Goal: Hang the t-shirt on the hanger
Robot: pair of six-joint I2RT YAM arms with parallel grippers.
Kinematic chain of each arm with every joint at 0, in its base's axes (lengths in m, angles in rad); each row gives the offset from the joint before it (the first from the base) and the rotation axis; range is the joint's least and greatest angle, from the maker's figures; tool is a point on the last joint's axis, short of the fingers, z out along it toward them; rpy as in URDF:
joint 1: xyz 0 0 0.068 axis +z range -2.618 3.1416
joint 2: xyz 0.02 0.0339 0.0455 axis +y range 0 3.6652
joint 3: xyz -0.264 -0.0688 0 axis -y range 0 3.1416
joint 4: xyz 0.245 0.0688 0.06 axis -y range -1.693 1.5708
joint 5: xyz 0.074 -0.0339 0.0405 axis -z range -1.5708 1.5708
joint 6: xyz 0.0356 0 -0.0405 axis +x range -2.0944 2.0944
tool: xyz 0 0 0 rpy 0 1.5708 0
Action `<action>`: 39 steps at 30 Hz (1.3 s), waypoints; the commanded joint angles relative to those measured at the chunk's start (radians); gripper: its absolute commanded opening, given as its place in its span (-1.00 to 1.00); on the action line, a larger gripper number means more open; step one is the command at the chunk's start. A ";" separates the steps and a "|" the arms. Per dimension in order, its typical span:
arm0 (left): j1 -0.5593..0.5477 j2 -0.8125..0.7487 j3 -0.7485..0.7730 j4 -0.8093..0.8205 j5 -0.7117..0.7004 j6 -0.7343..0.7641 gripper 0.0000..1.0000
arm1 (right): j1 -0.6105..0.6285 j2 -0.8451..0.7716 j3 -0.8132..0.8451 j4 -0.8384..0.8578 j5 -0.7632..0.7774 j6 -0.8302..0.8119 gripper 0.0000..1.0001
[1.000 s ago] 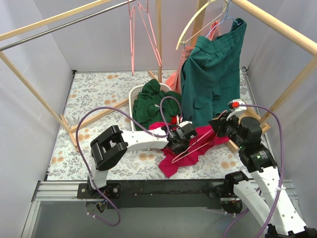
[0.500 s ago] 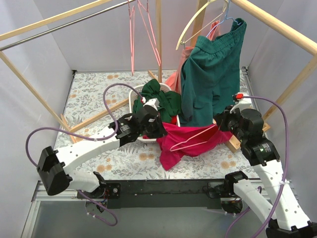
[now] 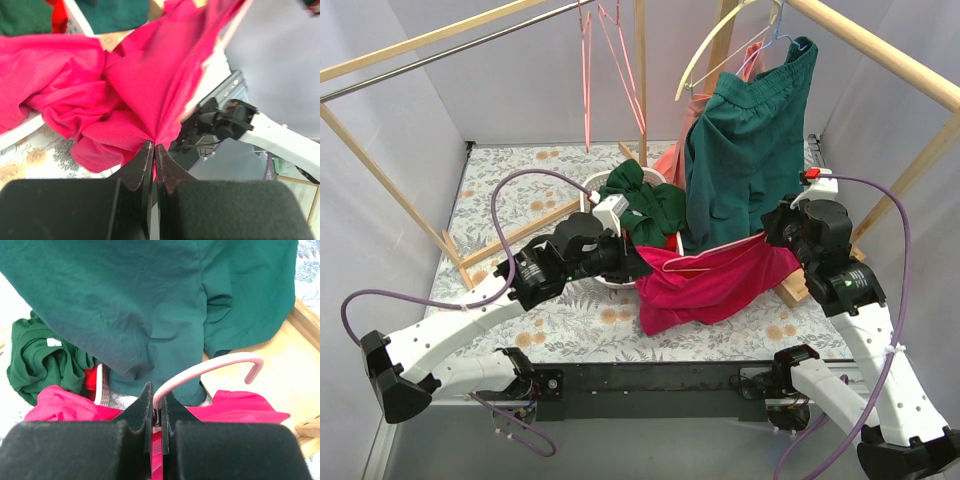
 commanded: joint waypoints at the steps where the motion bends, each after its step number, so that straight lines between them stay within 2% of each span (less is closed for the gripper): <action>1: 0.013 -0.067 0.062 -0.001 0.031 0.048 -1.00 | 0.000 0.005 0.046 0.038 0.075 -0.031 -0.97; 11: 0.014 -0.121 0.129 0.031 -0.014 0.098 -1.00 | 0.014 0.029 0.087 0.042 0.023 -0.058 -0.97; 15: 0.013 -0.057 0.218 -0.084 -0.106 0.135 -1.00 | 0.026 0.026 0.112 0.058 -0.095 -0.071 -0.97; 20: 0.014 -0.011 0.272 -0.125 -0.091 0.192 -1.00 | 0.083 0.055 0.191 0.059 -0.178 -0.063 -0.97; 22: 0.014 0.046 0.325 -0.160 -0.034 0.207 -1.00 | 0.132 0.071 0.213 0.056 -0.174 -0.046 -0.97; 26: 0.014 0.098 0.381 -0.210 0.015 0.232 -1.00 | 0.231 0.126 0.261 0.046 -0.094 -0.040 -0.97; 29: 0.014 0.106 0.431 -0.219 0.053 0.246 -0.92 | 0.297 0.175 0.279 0.006 0.000 -0.017 -0.97; 32: 0.013 0.123 0.514 -0.265 0.069 0.267 -0.78 | 0.311 0.199 0.276 -0.007 0.061 0.006 -0.97; 35: 0.014 0.140 0.586 -0.352 0.008 0.285 -0.64 | 0.311 0.229 0.336 -0.061 0.163 0.014 -0.97; 36: 0.013 0.138 0.594 -0.372 -0.015 0.287 -0.43 | 0.311 0.238 0.357 -0.071 0.173 0.006 -0.97; 39: 0.014 0.121 0.606 -0.406 -0.064 0.292 -0.39 | 0.311 0.268 0.460 -0.117 0.193 0.008 -0.97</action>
